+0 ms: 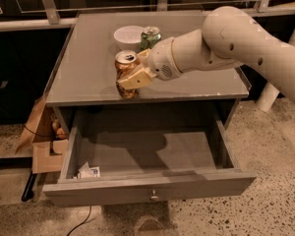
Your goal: Place orange can into top drawer
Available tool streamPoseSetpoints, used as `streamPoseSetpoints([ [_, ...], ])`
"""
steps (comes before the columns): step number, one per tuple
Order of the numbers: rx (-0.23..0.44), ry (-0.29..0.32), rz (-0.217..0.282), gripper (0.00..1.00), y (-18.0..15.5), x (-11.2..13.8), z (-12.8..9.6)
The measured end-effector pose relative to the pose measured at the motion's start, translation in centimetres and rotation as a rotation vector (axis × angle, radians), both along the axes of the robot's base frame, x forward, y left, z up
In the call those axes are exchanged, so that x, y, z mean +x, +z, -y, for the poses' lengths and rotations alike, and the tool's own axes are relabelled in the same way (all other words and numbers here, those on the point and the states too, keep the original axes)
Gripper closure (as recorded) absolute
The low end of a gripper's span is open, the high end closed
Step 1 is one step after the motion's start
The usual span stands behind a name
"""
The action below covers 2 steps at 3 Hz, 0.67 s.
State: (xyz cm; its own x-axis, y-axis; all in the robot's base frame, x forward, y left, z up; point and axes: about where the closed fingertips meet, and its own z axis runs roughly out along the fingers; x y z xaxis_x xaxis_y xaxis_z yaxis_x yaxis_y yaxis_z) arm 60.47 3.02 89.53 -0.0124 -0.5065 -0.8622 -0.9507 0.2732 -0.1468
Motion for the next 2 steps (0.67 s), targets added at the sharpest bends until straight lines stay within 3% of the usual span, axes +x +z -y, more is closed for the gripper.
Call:
streamPoseSetpoints([
  [2,-0.007,-0.036,-0.022,1.00,1.7,-6.9,1.2],
])
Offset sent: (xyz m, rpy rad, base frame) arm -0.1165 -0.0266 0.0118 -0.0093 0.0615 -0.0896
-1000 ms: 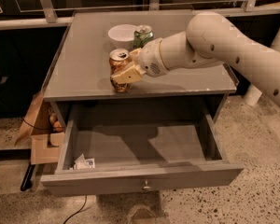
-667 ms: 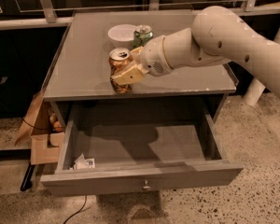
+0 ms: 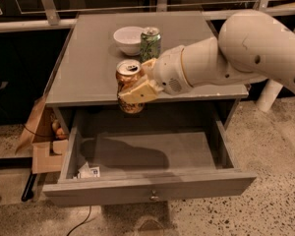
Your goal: Place orange can into top drawer
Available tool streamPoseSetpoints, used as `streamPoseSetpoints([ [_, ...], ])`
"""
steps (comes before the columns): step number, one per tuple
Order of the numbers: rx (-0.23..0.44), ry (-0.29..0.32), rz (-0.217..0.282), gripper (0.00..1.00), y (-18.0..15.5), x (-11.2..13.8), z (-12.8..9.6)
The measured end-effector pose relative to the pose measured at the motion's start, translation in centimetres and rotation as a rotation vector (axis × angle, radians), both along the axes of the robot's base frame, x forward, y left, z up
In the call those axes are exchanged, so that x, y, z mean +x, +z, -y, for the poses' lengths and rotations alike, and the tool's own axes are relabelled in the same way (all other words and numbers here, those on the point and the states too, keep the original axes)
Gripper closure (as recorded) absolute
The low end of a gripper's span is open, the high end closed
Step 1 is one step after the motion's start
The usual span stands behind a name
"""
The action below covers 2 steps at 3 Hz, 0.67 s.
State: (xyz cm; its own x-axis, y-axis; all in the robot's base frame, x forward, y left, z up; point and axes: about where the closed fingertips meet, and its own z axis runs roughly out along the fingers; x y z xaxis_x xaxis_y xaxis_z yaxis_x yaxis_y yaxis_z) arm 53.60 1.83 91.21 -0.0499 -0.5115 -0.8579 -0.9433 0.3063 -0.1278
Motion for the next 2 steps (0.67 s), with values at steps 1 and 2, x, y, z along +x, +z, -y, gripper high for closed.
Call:
streamPoseSetpoints([
  [1,-0.027,-0.001,-0.016,1.00,-4.40,-1.90,1.34],
  [2,-0.033,0.006,-0.014,1.00,-4.46,-2.11,1.20],
])
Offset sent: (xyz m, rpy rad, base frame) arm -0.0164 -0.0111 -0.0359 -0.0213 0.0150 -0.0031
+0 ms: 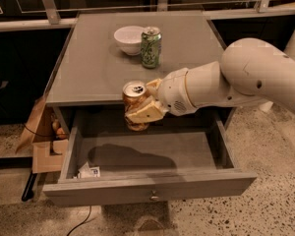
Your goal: Place orange can into top drawer
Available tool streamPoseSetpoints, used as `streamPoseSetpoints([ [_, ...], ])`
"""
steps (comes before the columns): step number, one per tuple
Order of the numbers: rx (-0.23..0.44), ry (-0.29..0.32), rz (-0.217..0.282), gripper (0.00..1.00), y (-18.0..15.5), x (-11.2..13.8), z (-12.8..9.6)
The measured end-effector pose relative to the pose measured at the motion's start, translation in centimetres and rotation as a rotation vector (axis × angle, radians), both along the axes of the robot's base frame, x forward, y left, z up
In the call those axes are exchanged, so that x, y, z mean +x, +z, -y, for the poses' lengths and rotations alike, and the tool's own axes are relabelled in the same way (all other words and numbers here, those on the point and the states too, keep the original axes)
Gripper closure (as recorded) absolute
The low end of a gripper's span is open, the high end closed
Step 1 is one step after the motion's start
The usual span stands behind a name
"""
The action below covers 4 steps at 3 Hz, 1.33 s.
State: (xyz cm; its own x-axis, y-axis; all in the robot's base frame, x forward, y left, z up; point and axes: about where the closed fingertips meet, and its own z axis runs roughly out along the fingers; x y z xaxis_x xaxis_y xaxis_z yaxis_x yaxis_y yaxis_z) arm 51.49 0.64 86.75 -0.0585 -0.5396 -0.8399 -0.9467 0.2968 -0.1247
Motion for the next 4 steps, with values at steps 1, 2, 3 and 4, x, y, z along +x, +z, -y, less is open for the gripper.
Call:
streamPoseSetpoints([
  [1,0.000,0.000,0.000,1.00,0.0,0.0,0.0],
  [2,-0.010,0.018,0.023,1.00,-2.7,0.0,0.5],
  [3,0.002,0.036,0.053,1.00,-7.3,0.6,1.3],
  [4,0.013,0.047,0.059,1.00,-12.0,1.1,1.9],
])
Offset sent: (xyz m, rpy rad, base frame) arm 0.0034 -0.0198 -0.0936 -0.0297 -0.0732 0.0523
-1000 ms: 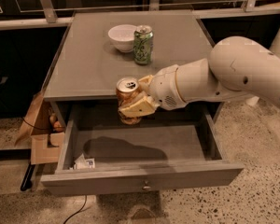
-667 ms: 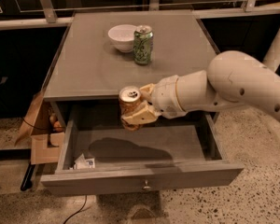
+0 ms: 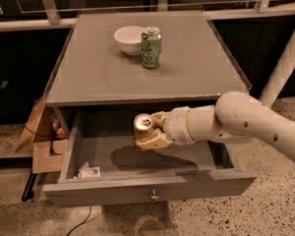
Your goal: Place orange can into top drawer
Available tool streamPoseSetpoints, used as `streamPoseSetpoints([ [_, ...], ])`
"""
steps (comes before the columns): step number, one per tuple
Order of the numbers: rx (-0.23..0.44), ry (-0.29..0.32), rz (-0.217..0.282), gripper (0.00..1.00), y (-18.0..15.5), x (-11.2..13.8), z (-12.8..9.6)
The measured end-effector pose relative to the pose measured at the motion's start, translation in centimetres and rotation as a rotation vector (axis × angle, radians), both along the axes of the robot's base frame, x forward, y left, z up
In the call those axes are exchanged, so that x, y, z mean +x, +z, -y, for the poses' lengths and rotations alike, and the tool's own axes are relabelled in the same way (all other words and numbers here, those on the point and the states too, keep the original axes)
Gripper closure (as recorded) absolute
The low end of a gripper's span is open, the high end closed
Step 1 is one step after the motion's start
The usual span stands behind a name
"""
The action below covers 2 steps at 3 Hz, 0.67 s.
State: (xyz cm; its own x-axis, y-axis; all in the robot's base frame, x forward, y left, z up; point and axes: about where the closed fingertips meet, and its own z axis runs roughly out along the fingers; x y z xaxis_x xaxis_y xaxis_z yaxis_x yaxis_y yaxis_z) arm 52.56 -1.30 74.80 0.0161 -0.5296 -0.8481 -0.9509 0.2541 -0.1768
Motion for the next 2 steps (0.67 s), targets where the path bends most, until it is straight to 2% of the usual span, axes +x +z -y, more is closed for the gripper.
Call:
streamPoseSetpoints([
  [1,0.014,0.000,-0.042,1.00,-5.8,0.0,0.8],
  [2,0.009,0.006,-0.043,1.00,-6.9,0.1,0.9],
])
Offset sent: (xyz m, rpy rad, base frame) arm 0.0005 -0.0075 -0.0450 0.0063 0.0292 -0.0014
